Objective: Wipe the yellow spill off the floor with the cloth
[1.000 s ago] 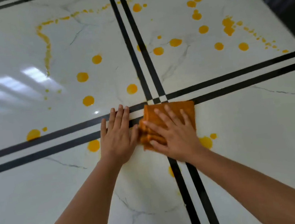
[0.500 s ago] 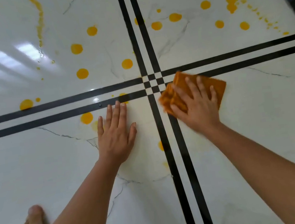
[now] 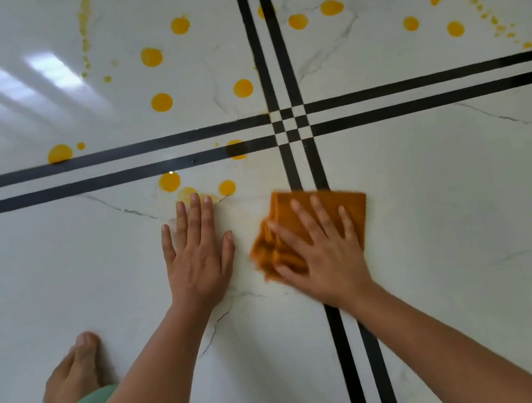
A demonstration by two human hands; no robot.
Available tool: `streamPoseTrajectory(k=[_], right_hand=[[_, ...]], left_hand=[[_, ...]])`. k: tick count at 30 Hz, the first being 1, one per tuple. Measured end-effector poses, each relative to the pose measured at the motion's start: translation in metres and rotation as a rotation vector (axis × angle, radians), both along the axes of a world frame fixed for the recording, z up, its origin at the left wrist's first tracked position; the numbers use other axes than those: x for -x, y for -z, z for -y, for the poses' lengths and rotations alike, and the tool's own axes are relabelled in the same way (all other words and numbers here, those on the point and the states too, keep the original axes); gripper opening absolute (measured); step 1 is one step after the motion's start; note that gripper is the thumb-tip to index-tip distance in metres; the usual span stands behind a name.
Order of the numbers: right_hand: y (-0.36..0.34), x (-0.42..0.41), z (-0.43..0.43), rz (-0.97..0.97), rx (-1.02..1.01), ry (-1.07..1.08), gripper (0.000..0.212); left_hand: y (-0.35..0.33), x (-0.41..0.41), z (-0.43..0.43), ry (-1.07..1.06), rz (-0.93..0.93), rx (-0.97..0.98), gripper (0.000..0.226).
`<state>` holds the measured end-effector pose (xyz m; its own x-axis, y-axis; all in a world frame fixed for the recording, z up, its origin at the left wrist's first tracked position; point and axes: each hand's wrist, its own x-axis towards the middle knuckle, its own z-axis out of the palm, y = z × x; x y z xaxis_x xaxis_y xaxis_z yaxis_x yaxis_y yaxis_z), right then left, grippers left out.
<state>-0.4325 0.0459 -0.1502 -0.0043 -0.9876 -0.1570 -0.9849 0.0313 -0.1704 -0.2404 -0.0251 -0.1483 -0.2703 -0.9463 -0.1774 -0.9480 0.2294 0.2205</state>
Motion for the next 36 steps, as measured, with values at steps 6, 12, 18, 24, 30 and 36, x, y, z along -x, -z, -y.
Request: streamPoseTrajectory(k=[6, 12, 18, 24, 30, 36], right_hand=[[0.002, 0.009, 0.06, -0.024, -0.016, 0.394, 0.069], [0.0, -0.022, 0.055, -0.011, -0.036, -0.032, 0.068], [0.002, -0.054, 0.168, -0.015, -0.021, 0.191, 0.069], [0.008, -0.063, 0.14, -0.021, -0.002, -0.249, 0.066], [0.004, -0.13, 0.187, 0.025, 0.052, -0.251, 0.063], [0.005, -0.087, 0.183, -0.011, 0.01, -0.122, 0.064]], left_hand=[[0.0, -0.019, -0.004, -0.07, 0.0, -0.013, 0.068], [0.0, -0.034, 0.025, -0.187, -0.037, -0.014, 0.07], [0.007, -0.065, 0.062, -0.234, -0.031, 0.021, 0.071], [0.007, -0.095, 0.079, -0.271, -0.014, 0.022, 0.072], [0.008, -0.107, 0.077, -0.282, -0.025, 0.041, 0.068], [0.008, -0.118, 0.068, -0.223, 0.011, -0.023, 0.07]])
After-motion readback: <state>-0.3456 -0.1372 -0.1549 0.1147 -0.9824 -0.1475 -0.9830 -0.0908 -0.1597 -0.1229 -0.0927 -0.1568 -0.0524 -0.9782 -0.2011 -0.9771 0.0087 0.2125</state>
